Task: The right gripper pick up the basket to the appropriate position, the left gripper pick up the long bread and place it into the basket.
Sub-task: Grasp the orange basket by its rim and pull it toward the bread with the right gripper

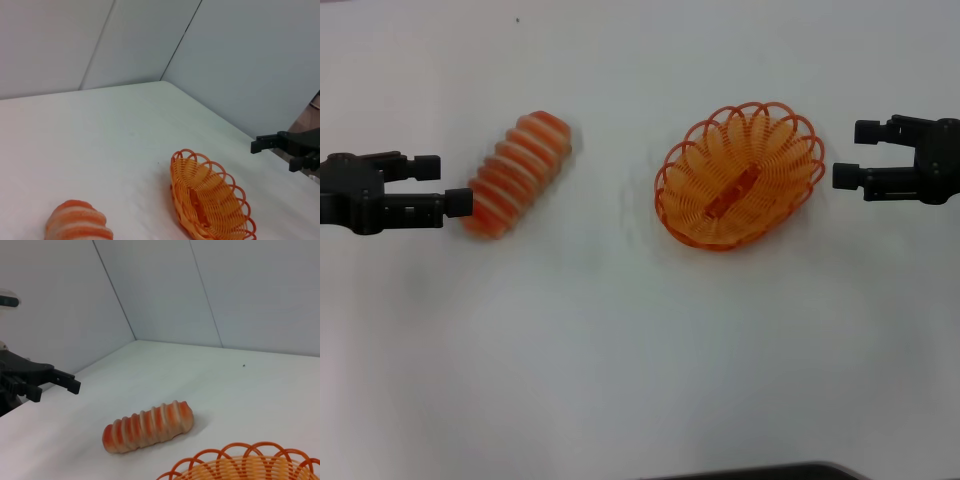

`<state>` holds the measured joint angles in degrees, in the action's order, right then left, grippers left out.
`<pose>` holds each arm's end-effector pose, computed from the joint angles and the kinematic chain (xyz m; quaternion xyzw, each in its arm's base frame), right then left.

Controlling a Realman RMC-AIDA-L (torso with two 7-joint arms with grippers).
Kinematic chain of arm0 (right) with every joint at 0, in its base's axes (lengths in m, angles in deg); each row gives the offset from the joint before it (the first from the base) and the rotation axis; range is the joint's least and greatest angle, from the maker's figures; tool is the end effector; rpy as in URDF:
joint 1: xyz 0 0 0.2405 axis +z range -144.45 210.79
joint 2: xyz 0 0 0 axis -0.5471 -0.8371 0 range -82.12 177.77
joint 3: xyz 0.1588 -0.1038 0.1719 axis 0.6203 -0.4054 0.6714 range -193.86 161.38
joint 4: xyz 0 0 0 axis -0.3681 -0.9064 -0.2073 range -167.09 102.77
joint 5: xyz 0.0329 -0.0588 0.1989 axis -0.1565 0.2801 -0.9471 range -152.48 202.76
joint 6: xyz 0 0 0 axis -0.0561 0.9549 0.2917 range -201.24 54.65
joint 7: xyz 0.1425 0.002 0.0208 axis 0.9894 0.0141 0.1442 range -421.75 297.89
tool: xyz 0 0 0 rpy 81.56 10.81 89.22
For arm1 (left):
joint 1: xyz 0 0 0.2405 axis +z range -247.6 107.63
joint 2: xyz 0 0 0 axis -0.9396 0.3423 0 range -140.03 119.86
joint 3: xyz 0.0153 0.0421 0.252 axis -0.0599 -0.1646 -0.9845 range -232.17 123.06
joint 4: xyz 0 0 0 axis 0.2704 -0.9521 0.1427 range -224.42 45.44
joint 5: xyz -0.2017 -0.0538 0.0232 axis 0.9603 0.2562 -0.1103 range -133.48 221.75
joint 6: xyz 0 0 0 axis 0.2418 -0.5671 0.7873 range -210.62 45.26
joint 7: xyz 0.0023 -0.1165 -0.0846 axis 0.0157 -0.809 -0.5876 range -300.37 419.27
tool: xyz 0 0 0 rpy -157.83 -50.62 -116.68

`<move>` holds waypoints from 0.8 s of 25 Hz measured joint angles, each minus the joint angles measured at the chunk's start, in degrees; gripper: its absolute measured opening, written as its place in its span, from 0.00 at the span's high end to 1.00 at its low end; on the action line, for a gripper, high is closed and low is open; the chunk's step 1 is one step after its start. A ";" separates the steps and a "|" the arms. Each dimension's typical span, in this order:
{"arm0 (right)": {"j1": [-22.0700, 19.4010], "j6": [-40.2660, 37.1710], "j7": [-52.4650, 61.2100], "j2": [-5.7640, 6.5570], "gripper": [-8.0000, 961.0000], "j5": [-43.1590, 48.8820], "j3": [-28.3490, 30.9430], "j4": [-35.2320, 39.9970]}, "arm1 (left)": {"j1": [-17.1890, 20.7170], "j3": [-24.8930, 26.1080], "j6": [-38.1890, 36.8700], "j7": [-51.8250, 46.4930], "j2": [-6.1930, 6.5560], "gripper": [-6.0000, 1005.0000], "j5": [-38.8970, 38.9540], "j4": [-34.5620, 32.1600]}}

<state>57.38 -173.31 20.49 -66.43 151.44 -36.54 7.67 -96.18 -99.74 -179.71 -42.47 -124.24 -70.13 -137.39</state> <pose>0.3281 0.2856 0.0649 -0.9046 0.3091 0.2385 0.1710 -0.2707 0.3174 0.0473 -0.9207 -0.3276 -0.1984 0.0744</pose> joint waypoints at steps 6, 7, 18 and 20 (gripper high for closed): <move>-0.03 0.00 0.02 0.00 0.00 0.00 0.00 -0.08 | -0.12 0.02 0.00 -0.02 0.00 0.10 0.00 0.00; -0.04 0.00 0.02 0.00 0.00 -0.01 0.00 -0.09 | -0.14 0.02 0.00 -0.03 0.00 0.10 0.00 0.00; 3.71 -5.68 13.21 0.75 0.01 -1.43 0.06 6.99 | -0.18 0.02 0.00 -0.14 -0.11 0.10 0.01 0.00; 6.02 -7.61 20.19 0.78 0.01 -1.55 -0.93 12.27 | -0.18 0.02 -0.01 -0.17 -0.11 0.10 0.03 -0.01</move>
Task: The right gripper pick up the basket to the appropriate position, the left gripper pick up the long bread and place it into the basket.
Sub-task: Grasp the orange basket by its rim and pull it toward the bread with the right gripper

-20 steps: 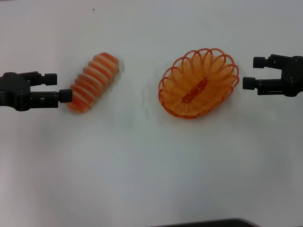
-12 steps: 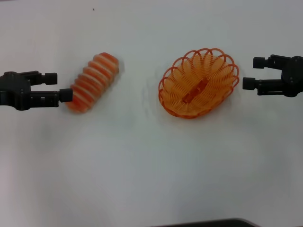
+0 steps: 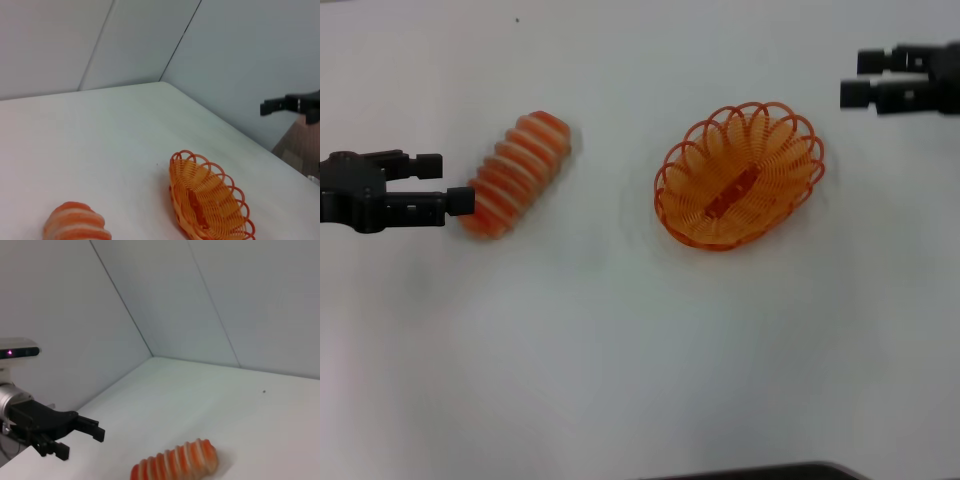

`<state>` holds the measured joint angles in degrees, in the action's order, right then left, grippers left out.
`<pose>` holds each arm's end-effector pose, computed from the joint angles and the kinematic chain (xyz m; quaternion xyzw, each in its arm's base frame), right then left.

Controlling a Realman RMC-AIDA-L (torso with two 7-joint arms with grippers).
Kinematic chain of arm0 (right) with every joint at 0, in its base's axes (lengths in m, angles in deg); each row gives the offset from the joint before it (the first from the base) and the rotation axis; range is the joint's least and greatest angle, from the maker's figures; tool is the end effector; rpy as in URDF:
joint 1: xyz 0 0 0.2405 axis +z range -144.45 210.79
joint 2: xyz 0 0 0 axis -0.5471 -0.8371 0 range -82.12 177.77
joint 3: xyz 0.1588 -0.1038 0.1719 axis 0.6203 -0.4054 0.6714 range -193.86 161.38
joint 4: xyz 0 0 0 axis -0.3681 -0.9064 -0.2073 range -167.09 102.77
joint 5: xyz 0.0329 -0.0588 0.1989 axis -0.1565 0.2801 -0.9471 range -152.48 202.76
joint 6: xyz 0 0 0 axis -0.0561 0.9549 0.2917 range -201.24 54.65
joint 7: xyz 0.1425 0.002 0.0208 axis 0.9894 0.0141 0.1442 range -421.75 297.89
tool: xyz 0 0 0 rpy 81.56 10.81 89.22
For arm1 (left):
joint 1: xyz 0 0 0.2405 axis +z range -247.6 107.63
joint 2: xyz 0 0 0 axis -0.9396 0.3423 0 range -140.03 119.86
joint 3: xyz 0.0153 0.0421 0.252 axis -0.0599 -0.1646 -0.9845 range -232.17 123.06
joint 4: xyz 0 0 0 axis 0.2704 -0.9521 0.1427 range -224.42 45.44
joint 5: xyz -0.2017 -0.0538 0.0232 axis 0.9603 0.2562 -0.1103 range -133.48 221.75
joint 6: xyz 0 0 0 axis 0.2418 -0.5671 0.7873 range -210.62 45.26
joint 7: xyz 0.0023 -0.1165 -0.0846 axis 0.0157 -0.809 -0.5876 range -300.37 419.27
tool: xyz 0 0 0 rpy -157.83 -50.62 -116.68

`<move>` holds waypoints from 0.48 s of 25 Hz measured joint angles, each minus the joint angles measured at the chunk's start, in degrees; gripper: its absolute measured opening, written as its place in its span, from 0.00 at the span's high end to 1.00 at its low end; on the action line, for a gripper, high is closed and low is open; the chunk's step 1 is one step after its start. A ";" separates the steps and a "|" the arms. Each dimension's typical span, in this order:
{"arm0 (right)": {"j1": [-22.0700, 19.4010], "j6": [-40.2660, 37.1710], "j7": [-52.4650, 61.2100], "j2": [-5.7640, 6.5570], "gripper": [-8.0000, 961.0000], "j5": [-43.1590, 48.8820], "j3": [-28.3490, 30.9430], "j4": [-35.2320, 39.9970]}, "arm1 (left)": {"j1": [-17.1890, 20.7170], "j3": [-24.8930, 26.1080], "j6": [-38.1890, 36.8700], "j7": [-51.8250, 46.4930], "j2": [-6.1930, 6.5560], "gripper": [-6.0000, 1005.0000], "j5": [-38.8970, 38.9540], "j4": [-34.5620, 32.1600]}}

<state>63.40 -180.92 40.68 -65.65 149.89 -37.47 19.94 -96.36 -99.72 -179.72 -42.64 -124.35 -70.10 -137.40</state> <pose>0.2773 0.3182 0.1069 -0.8993 0.3382 0.2447 0.1302 -0.2693 0.3181 0.0467 -0.9206 -0.3276 -0.1996 0.0732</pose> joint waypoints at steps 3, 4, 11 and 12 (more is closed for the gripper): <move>3.55 -1.16 11.46 0.01 0.01 0.35 -4.19 8.64 | 0.00 0.00 -0.09 -0.03 0.09 0.10 0.11 -0.05; 4.53 -1.12 14.81 0.00 0.01 0.80 -5.67 10.86 | 0.00 0.00 -0.08 -0.03 0.13 0.10 0.13 -0.05; 13.31 4.78 30.91 -1.11 0.02 19.63 -14.59 20.44 | -0.19 -0.01 0.00 0.13 0.07 0.10 0.12 -0.08; 14.25 5.95 31.47 -1.45 0.02 22.75 -15.41 20.10 | -0.20 -0.01 0.01 0.18 0.03 0.10 0.12 -0.08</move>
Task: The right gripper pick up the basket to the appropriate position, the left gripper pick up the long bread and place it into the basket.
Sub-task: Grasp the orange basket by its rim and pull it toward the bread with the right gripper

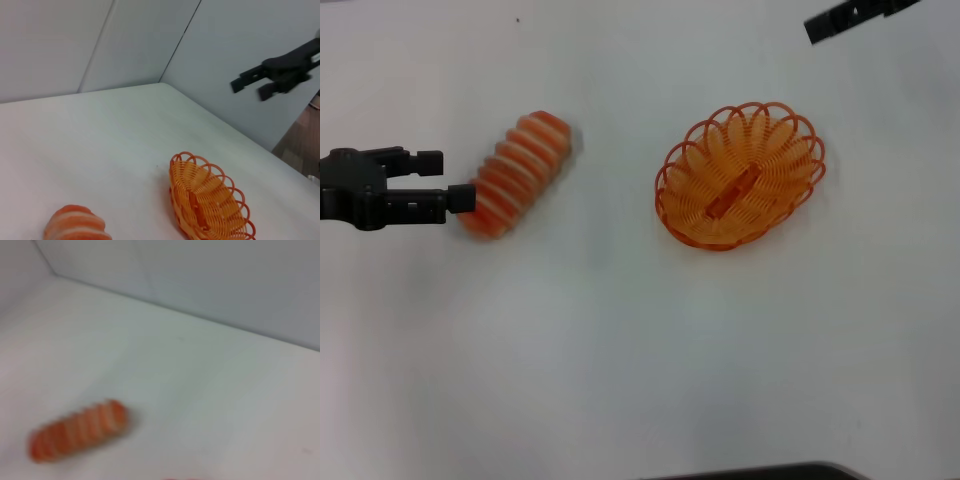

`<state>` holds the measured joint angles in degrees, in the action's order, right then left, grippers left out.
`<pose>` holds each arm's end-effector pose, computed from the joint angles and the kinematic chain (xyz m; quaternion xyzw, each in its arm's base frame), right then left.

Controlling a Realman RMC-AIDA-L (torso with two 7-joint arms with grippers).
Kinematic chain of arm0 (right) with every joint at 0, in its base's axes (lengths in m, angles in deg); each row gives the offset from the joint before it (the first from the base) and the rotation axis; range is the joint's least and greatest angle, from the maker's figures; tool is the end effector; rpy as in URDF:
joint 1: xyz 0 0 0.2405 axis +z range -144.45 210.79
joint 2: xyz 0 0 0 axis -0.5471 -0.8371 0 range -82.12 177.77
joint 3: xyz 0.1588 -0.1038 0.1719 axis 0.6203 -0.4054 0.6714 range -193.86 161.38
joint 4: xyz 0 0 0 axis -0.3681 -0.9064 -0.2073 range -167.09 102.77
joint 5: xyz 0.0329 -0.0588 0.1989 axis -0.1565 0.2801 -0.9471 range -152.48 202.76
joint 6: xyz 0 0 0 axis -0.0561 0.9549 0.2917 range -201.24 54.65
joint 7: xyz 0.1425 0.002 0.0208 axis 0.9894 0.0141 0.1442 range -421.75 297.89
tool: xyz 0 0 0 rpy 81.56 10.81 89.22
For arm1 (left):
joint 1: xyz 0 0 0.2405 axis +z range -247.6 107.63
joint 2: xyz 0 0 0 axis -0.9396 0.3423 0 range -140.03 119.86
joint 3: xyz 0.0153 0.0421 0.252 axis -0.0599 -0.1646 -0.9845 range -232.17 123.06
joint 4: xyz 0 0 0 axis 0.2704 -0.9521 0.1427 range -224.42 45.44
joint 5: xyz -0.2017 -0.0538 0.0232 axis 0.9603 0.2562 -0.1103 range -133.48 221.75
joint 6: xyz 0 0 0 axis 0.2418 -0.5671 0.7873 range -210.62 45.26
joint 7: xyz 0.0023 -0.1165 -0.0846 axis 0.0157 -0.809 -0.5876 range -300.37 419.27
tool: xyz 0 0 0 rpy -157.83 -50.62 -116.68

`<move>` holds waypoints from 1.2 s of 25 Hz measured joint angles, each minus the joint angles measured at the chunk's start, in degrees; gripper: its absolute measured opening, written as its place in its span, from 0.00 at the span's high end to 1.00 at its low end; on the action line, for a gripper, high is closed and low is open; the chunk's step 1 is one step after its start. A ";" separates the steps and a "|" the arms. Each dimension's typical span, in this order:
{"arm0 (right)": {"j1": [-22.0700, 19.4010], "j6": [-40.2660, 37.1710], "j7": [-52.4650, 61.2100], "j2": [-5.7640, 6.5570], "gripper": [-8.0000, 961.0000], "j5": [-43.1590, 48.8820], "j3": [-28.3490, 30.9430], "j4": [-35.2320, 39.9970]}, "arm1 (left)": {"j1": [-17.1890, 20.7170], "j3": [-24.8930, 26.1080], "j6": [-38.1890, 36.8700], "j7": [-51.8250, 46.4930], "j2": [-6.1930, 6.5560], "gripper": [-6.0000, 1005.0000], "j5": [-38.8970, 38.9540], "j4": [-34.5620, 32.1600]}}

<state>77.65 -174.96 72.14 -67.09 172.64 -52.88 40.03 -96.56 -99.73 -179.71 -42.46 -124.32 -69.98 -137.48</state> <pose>0.1945 0.3898 0.1194 -0.8884 0.4094 0.0069 0.2073 -0.2679 0.3193 0.0472 -0.9217 -0.3238 -0.2003 0.0739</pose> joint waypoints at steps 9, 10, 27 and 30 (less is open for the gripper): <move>2.77 13.36 4.26 -2.22 0.03 11.37 -10.98 -11.78 | -0.03 0.00 0.11 0.15 -0.41 0.10 -0.01 0.01; 2.94 14.56 4.30 -2.33 0.03 11.55 -11.87 -13.52 | -0.04 0.00 0.19 0.17 -0.41 0.10 -0.03 0.01; 4.85 29.36 3.64 -3.25 0.20 11.91 -18.03 -28.10 | 0.11 -0.08 0.73 0.24 -0.85 0.10 -0.14 0.01; 4.81 29.23 3.62 -3.22 0.32 11.91 -18.05 -28.15 | 0.23 -0.09 0.79 0.24 -0.90 0.10 -0.13 0.01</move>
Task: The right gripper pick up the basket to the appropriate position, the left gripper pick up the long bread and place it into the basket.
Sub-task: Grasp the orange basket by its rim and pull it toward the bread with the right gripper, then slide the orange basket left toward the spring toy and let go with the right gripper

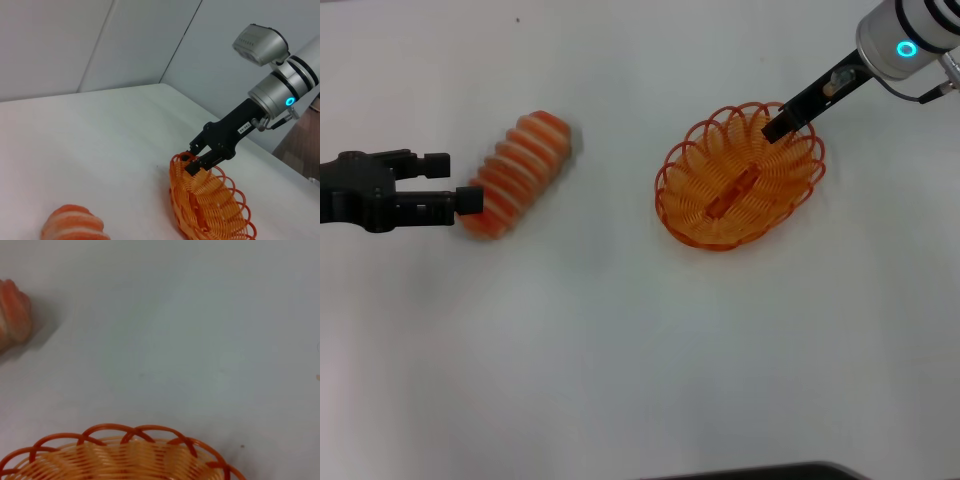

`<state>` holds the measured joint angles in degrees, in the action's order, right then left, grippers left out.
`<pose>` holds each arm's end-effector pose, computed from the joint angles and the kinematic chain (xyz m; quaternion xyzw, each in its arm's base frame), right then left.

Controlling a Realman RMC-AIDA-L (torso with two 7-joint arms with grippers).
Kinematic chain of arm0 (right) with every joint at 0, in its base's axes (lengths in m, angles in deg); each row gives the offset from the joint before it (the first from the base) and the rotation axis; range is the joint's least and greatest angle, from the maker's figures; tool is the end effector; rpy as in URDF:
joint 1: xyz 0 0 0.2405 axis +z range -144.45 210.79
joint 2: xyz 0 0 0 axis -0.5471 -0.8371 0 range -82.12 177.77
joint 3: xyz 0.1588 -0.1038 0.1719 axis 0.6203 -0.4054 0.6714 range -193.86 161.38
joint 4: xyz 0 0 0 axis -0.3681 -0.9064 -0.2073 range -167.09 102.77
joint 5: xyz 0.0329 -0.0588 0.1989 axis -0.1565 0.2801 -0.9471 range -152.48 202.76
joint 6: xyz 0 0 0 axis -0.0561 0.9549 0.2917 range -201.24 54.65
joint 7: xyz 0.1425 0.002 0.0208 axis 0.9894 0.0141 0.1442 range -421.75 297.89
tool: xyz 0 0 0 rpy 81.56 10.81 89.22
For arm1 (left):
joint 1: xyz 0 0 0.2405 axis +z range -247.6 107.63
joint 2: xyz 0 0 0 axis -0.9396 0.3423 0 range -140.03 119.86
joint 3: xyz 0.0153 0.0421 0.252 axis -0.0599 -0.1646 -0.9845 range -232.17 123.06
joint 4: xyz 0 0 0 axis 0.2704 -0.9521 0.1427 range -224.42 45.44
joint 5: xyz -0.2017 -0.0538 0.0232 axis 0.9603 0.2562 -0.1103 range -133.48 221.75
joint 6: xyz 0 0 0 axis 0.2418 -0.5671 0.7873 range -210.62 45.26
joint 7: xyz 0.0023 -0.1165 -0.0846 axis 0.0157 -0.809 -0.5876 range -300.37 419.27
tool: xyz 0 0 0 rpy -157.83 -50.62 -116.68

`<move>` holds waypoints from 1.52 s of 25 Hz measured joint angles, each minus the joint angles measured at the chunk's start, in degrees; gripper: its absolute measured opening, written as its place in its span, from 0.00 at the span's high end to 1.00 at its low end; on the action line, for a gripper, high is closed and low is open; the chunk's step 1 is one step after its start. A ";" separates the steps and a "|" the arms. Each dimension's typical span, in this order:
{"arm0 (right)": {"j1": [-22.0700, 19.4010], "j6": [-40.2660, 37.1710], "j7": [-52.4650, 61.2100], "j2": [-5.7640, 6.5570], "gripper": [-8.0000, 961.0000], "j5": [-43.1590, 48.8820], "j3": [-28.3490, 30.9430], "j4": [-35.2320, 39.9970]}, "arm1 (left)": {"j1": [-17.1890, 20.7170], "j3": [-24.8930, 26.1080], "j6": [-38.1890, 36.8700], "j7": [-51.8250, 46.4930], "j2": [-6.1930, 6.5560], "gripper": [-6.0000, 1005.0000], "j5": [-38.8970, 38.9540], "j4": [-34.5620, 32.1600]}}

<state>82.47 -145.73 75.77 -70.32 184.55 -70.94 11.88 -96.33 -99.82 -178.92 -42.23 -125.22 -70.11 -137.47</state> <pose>0.2331 0.4187 -0.0004 -0.8730 0.4073 -0.1483 0.2234 -0.2675 0.3184 0.0410 -0.9202 -0.3264 -0.2029 0.0751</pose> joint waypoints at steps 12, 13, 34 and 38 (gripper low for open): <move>-0.81 -2.19 -0.51 0.56 0.82 -1.85 1.79 0.38 | 0.06 0.00 0.01 0.04 -0.01 0.10 0.05 0.00; -1.00 -3.21 -0.92 0.81 0.84 -3.00 2.35 0.56 | 0.07 0.00 0.00 0.12 -0.01 0.10 0.04 0.00; -12.26 -11.66 -4.40 2.63 0.89 -29.01 12.78 -0.18 | -0.56 0.09 -0.11 0.14 0.35 0.10 0.00 -0.71; -13.77 -6.83 -4.55 1.73 0.87 -28.75 12.75 -2.30 | -0.63 0.09 0.02 0.30 0.29 0.10 -0.01 -0.71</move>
<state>68.70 -152.57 71.21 -68.59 155.79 -58.18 9.58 -96.96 -99.72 -178.91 -41.93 -124.93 -70.12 -138.19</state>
